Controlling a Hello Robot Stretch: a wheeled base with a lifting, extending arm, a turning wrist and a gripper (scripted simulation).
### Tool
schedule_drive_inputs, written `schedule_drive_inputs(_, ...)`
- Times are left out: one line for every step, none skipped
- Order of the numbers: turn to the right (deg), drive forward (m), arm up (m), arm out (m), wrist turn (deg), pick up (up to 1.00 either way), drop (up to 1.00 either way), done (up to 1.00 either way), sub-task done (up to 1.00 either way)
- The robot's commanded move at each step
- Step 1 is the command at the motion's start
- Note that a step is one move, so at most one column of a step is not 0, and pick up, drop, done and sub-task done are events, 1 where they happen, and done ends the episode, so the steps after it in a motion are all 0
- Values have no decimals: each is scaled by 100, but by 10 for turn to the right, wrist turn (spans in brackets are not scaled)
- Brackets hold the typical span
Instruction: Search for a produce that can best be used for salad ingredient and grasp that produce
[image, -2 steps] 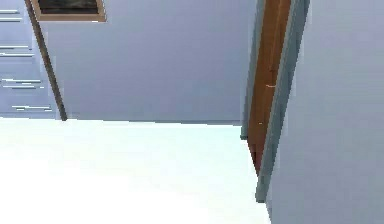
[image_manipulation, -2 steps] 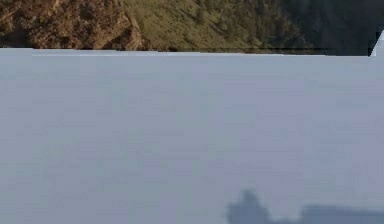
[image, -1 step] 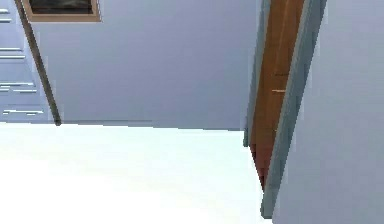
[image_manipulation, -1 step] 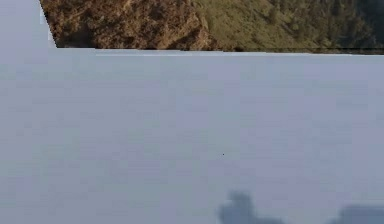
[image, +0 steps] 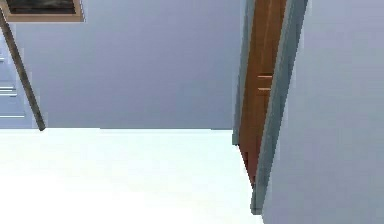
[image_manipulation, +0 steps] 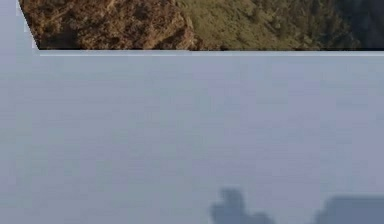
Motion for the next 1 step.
schedule_drive_inputs(0,75,0,0,0,0,0,0,0)
